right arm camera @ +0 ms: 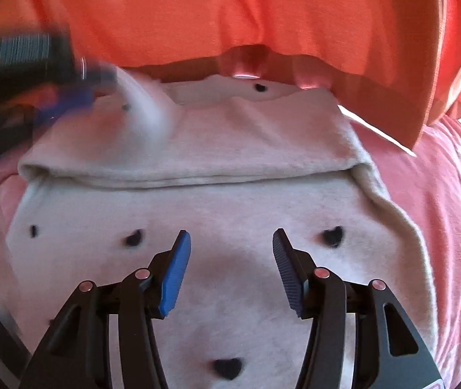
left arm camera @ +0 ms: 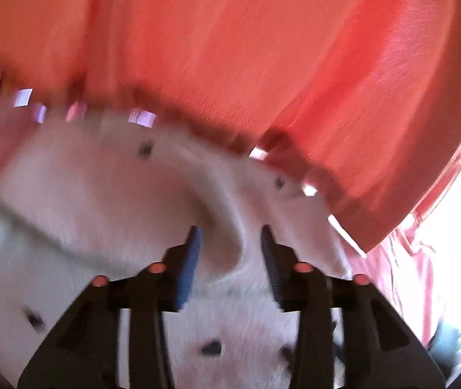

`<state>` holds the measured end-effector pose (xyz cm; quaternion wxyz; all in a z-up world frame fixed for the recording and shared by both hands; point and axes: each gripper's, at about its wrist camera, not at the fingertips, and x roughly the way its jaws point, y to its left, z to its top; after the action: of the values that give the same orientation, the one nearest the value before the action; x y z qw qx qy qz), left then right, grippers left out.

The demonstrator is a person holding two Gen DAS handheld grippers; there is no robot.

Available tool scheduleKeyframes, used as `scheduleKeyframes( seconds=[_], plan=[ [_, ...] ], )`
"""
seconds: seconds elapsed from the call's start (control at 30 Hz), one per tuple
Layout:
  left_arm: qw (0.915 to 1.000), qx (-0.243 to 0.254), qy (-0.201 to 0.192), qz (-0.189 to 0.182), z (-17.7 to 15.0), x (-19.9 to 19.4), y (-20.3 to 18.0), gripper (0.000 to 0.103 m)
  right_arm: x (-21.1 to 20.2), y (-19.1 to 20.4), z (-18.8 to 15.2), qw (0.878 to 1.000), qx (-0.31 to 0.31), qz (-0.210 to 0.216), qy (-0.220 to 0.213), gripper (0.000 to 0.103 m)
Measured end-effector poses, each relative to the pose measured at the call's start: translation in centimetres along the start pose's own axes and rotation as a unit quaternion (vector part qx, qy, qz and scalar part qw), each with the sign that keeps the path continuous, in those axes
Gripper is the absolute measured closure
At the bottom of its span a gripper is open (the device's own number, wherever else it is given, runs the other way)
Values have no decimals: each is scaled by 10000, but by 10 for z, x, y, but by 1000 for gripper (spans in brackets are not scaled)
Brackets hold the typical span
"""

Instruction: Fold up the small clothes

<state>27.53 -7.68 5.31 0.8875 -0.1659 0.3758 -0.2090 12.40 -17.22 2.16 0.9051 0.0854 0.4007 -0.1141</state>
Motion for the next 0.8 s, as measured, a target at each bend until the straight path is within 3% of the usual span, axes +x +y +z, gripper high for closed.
scheduleKeyframes(
  seconds=[0.07,0.13,0.17,0.23,0.33,0.4,0.5,0.63,0.7,0.8],
  plan=[
    [9992,-381,44,142,-7,-7,31,52,1,-6,4,10000,59,21,-43,48],
    [9958,-749,-206,487,-10,-25,64,49,3,-7,8,9999,13,85,-79,47],
    [9926,-866,-314,790,-7,-39,84,47,5,-6,11,9998,-32,166,-76,47],
    [9857,-1246,-459,1034,11,-59,129,47,9,-2,19,9993,-56,342,-124,47],
    [9691,-2096,-683,1103,26,-70,178,47,20,2,40,9980,49,603,-203,43],
    [9641,-2324,-701,1075,27,-70,194,47,33,3,54,9983,71,518,-252,40],
    [9608,-2511,-674,967,28,-66,197,47,60,-8,77,9973,505,515,-145,40],
    [9647,-2408,-658,839,28,-60,182,45,80,-16,93,9874,1206,1014,138,40],
    [9654,-2332,-642,975,28,-55,173,36,84,-11,98,9846,1263,1198,146,40],
    [9594,-2535,-655,1046,25,-44,183,35,93,-1,102,9865,1202,1095,200,40]
  ],
)
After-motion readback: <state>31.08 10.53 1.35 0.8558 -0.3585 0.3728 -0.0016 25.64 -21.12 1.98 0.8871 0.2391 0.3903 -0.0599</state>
